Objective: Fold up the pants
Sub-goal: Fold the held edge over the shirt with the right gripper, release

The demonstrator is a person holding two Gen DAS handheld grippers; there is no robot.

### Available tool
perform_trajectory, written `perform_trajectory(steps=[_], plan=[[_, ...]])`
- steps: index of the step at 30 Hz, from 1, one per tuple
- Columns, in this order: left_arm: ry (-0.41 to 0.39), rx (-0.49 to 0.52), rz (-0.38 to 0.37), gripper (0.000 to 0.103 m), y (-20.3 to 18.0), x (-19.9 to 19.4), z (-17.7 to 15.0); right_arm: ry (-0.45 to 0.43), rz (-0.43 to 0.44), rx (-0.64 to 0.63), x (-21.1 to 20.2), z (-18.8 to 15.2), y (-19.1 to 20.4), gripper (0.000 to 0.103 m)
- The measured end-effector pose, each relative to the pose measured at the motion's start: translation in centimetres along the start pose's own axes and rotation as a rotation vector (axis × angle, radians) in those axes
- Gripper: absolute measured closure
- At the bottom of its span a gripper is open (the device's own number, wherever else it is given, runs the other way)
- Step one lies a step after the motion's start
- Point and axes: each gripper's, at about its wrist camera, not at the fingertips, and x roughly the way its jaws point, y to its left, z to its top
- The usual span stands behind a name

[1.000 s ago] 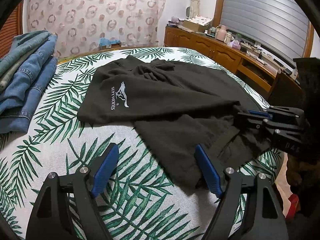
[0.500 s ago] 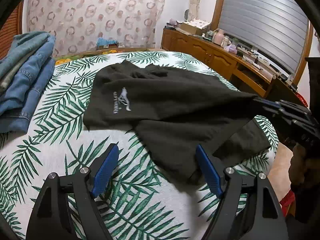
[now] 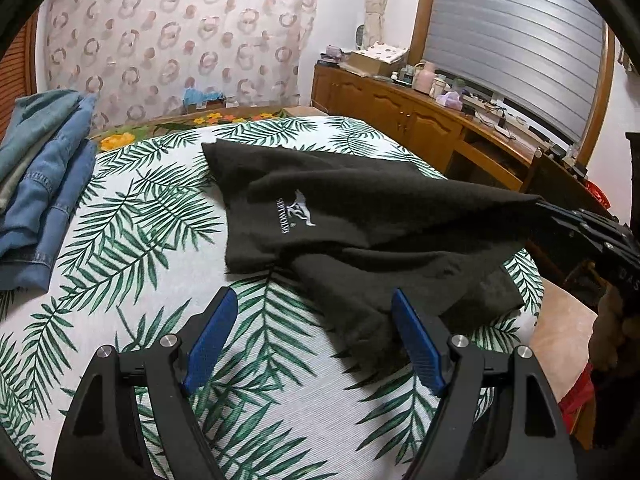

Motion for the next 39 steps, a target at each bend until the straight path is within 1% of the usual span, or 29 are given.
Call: perform_trajectory(steps=[7, 12, 18, 21, 26, 32, 36, 38, 39], plan=[[0.013, 0.025, -0.013, 0.023, -1.1, 0.9, 0.3, 0.024, -0.014, 0.033, -1.2, -1.3, -0.8, 0.097], [0.033, 0.036, -0.009, 0.023, -1.5, 1.6, 0.2, 0.057, -0.030, 0.057, -1.1, -2.1, -1.5, 0.097], [0.031, 0.046, -0.007, 0.023, -2.0, 1.7, 0.4, 0.081, -0.050, 0.087, -1.7, -2.9, -1.8, 0.097], [0.030, 0.051, -0.005, 0.023, -2.0, 1.8, 0.5, 0.091, -0.038, 0.102, -2.1, -3.2, -2.0, 0.097], [0.039, 0.045, -0.005, 0.023, -1.8, 1.9, 0.3, 0.127, -0.032, 0.111, -1.5, -3.9, -2.2, 0.097], [0.051, 0.036, -0.005, 0.023, -1.5, 2.1, -0.1, 0.137, -0.036, 0.120, -1.6, -3.7, -2.5, 0.097], [0.074, 0.031, -0.009, 0.023, -1.4, 2.7, -0.6, 0.137, -0.014, 0.147, -1.8, -3.7, -3.0, 0.097], [0.082, 0.029, -0.007, 0.023, -1.3, 2.9, -0.7, 0.135, -0.015, 0.152, -1.8, -3.7, -3.0, 0.094], [0.085, 0.027, -0.006, 0.023, -1.2, 3.0, -0.8, 0.135, -0.028, 0.156, -2.0, -3.6, -3.1, 0.088]])
